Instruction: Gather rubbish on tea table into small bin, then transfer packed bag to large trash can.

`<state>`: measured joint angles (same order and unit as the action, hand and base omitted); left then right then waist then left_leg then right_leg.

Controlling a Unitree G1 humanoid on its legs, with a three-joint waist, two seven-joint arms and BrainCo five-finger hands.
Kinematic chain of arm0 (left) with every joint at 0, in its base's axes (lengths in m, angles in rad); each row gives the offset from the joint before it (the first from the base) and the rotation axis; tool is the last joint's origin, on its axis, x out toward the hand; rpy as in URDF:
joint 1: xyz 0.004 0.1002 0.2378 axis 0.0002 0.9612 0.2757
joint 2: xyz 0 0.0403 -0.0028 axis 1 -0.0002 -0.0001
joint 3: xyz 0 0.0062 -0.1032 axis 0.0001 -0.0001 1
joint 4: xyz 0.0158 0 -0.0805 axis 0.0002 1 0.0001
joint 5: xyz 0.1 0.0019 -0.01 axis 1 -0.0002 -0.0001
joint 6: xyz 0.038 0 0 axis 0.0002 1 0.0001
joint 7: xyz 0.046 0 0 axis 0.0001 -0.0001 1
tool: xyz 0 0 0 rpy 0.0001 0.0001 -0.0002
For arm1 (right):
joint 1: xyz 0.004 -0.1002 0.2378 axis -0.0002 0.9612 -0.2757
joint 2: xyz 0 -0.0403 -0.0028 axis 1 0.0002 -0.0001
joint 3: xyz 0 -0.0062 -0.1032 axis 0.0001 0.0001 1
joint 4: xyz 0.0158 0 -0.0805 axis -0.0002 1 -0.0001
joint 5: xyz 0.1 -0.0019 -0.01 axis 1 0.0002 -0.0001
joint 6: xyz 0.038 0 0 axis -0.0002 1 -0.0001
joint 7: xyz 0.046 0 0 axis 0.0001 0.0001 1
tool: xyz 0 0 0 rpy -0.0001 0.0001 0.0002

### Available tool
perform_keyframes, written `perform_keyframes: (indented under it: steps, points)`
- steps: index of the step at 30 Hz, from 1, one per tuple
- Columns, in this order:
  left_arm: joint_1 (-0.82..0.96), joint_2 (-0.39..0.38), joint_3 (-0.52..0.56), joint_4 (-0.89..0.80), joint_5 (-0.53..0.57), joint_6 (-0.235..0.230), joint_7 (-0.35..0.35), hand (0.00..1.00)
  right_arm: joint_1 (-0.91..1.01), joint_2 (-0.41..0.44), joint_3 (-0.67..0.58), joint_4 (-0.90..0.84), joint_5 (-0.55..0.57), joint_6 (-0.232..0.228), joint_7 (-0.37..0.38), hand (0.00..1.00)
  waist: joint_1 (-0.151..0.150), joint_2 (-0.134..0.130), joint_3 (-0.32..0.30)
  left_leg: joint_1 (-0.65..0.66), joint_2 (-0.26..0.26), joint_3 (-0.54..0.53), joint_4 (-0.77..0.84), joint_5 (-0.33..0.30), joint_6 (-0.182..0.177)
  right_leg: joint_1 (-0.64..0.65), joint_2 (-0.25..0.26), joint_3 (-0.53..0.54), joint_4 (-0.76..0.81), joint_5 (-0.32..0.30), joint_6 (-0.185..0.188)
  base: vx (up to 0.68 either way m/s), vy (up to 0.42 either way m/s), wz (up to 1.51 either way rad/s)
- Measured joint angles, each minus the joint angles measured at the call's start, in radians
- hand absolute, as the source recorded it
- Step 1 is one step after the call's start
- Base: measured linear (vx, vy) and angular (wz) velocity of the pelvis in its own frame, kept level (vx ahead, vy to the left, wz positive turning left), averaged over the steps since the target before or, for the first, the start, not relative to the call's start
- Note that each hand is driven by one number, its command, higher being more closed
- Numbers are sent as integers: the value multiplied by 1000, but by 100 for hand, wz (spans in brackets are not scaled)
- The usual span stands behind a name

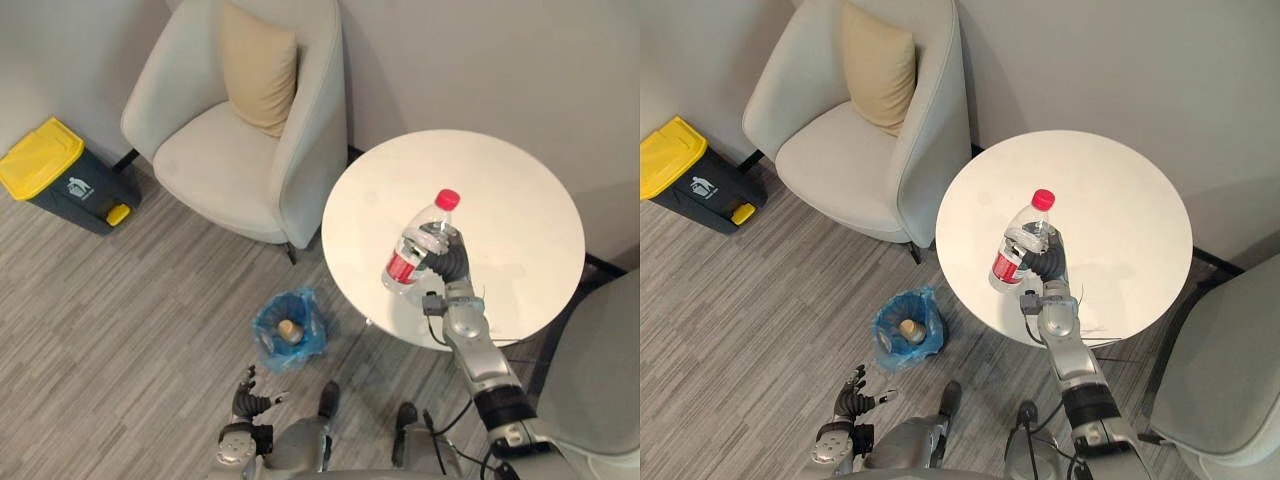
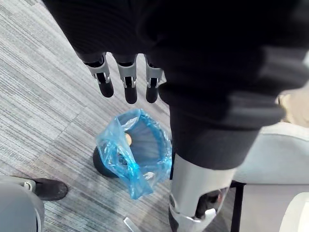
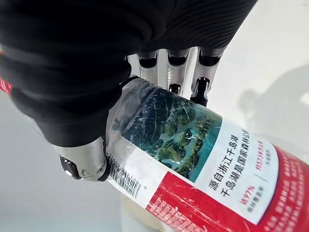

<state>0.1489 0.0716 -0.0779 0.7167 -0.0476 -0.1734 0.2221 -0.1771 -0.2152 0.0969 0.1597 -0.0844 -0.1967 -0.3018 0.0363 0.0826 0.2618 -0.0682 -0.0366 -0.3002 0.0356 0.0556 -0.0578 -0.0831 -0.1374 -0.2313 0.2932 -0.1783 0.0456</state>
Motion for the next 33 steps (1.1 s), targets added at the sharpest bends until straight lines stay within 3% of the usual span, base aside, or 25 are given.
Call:
perform_keyframes:
  steps: [3,5,6,8,9,11,14,15,17,18,19,20,23,24,25,27,28,30,31,33]
  points:
    - [-1,-15,0,2,1,0,-1,0,73,-9,1,-65,-8,-20,6,100,-2,-3,1,-8,-15,-54,11,3,-3,11,-22,-67,46,-39,-1,-17,-59,71]
    - [-1,-30,-4,5,1,1,-2,0,87,-5,16,-69,-24,-24,14,100,1,-9,1,-32,-26,-1,10,45,13,14,-49,-126,55,-50,-12,-73,-15,72]
    - [-1,-32,-6,5,1,2,-3,0,87,-3,28,-69,-33,-24,14,100,1,-19,4,-36,-29,60,6,48,35,17,-59,-146,49,-46,-16,-86,25,72]
    - [-7,-33,-7,21,2,1,-5,0,90,4,58,-69,-56,-25,19,100,-11,-27,7,-45,24,417,63,-9,101,49,-80,-213,48,-44,-15,-35,40,93]
    - [-10,-31,-7,34,3,2,-4,0,90,13,75,-70,-76,-30,21,100,-20,-32,5,-36,50,539,76,-30,104,66,-93,-247,43,-43,-11,28,45,89]
    - [-9,-31,-11,40,5,1,-4,0,91,15,89,-73,-89,-34,23,100,-20,-31,-1,-22,63,606,62,-30,95,78,-95,-268,30,-37,10,62,80,57]
    - [-12,-2,-12,62,21,-3,-4,0,131,53,109,-77,-124,-34,37,100,-15,-65,-23,-10,27,575,34,-40,98,101,-112,-289,5,-21,53,80,146,37]
    - [-12,13,-20,68,21,-4,-6,0,150,61,111,-87,-138,-34,46,100,-14,-79,-25,-2,6,571,38,-67,108,104,-140,-289,37,-32,71,73,129,21]
    - [-12,17,-24,79,22,-4,-5,0,156,51,111,-88,-163,-32,50,100,-24,-82,-24,8,-29,557,57,-98,129,89,-189,-259,134,-42,84,82,200,22]
    - [-12,19,-28,84,22,-5,-5,0,161,47,108,-88,-163,-32,50,100,-27,-81,-24,12,-39,547,66,-106,136,71,-206,-227,191,-44,73,77,192,35]
    - [-12,23,-29,94,23,-6,-5,0,173,42,105,-88,-163,-28,50,100,-34,-79,-23,13,-48,525,91,-125,149,-1,-218,-128,322,-42,16,122,137,58]
    - [-11,31,-29,103,23,-4,-3,0,189,40,106,-86,-163,-24,53,100,-50,-78,-22,12,-48,490,115,-143,157,-44,-178,-16,393,-70,14,125,100,70]
    - [-17,40,-28,114,23,-5,-3,0,200,31,109,-78,-163,-22,62,100,-59,-74,-18,5,-50,418,146,-159,150,-148,-65,173,379,-115,27,134,30,79]
    - [-18,41,-29,115,23,-5,-3,0,200,29,109,-72,-163,-22,62,100,-63,-74,-18,1,-53,401,153,-161,146,-164,-47,196,359,-114,28,121,-13,99]
    - [-20,44,-29,117,23,-6,-2,0,199,28,110,-56,-164,-22,62,100,-74,-76,-17,-20,-61,372,184,-169,139,-188,-22,232,315,-108,31,130,-47,114]
    - [-25,51,-30,116,23,-8,-2,0,181,18,124,-18,-163,-22,64,100,-75,-91,-3,-63,-86,343,266,-186,128,-221,-25,234,258,-69,24,130,-81,112]
    - [-41,53,-29,114,22,-9,0,0,147,11,138,34,-162,-22,66,100,-74,-104,9,-115,-103,343,337,-202,108,-241,-31,235,225,10,13,85,-137,106]
    - [-78,33,-28,98,21,-12,4,0,63,-13,151,119,-162,-16,66,100,-69,-56,55,-208,-77,335,442,-237,88,-285,-20,210,259,5,23,22,-138,72]
    - [-97,16,-26,75,18,-16,9,0,6,-25,153,149,-162,-3,65,100,-41,-33,89,-268,-57,337,486,-251,79,-334,-7,203,283,4,18,-55,-123,14]
    - [-124,-9,-25,53,0,-30,23,0,-53,-28,153,150,-162,12,60,100,-24,-25,141,-329,-38,358,516,-262,92,-398,-3,189,335,-5,3,-94,-149,18]
